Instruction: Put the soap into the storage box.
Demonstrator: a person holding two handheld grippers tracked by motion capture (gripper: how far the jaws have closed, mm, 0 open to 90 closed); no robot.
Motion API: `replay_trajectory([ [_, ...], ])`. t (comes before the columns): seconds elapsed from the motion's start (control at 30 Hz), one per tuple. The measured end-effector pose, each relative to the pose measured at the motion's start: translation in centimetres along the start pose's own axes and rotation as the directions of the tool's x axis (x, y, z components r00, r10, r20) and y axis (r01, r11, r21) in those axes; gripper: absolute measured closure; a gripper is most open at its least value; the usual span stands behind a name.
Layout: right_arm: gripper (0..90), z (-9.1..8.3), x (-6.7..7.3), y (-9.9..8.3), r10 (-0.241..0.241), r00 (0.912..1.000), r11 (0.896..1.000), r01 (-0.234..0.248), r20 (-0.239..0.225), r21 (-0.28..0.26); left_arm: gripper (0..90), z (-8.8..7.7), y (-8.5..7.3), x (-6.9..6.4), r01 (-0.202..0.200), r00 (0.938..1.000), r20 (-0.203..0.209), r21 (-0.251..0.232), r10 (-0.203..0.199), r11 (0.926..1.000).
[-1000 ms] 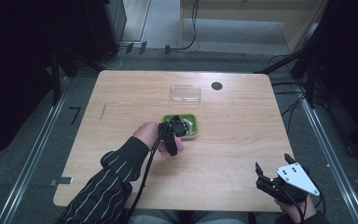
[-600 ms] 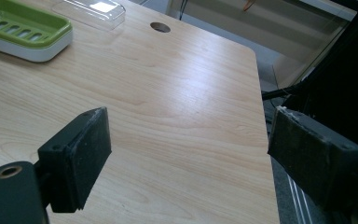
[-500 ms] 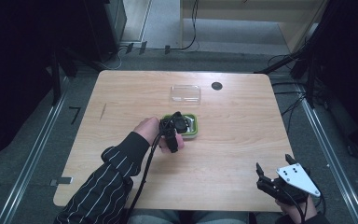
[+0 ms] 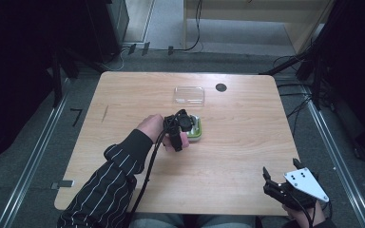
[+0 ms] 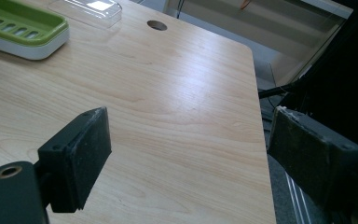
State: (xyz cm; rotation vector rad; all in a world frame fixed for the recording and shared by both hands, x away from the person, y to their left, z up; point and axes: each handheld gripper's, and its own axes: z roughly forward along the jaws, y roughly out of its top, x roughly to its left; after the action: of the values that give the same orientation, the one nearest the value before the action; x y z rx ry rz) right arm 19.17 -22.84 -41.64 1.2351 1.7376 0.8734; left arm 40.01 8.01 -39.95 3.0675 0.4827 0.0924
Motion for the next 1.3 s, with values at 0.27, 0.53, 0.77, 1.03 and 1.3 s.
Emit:
replay_trajectory([
  [0.27,13.9,-0.1,0.0,-0.1,0.003,1.0000,1.000,-0.003,0.000,0.005,38.2,-0.4,0.1,0.7,-0.003,1.0000,-0.009,0.002,0.003,1.0000],
  [0.53,13.9,-0.1,0.0,-0.1,0.001,1.0000,1.000,-0.001,-0.002,0.006,38.2,-0.8,0.1,1.3,-0.007,0.9999,-0.015,-0.003,0.007,1.0000],
  [0.77,13.9,0.0,0.0,-0.1,-0.004,1.0000,1.000,0.004,-0.009,0.008,38.2,-0.8,0.5,1.8,-0.026,0.9994,-0.025,-0.009,0.026,0.9996],
  [1.03,13.9,-0.1,0.0,-0.1,-0.008,1.0000,1.000,0.008,-0.006,0.012,38.1,-0.7,1.1,2.4,-0.033,0.9988,-0.037,-0.016,0.033,0.9993],
  [1.3,13.9,-0.3,-0.2,-0.3,-0.002,1.0000,1.000,0.002,0.002,0.017,38.2,-0.5,2.0,2.9,-0.049,0.9980,-0.041,-0.027,0.048,0.9984],
])
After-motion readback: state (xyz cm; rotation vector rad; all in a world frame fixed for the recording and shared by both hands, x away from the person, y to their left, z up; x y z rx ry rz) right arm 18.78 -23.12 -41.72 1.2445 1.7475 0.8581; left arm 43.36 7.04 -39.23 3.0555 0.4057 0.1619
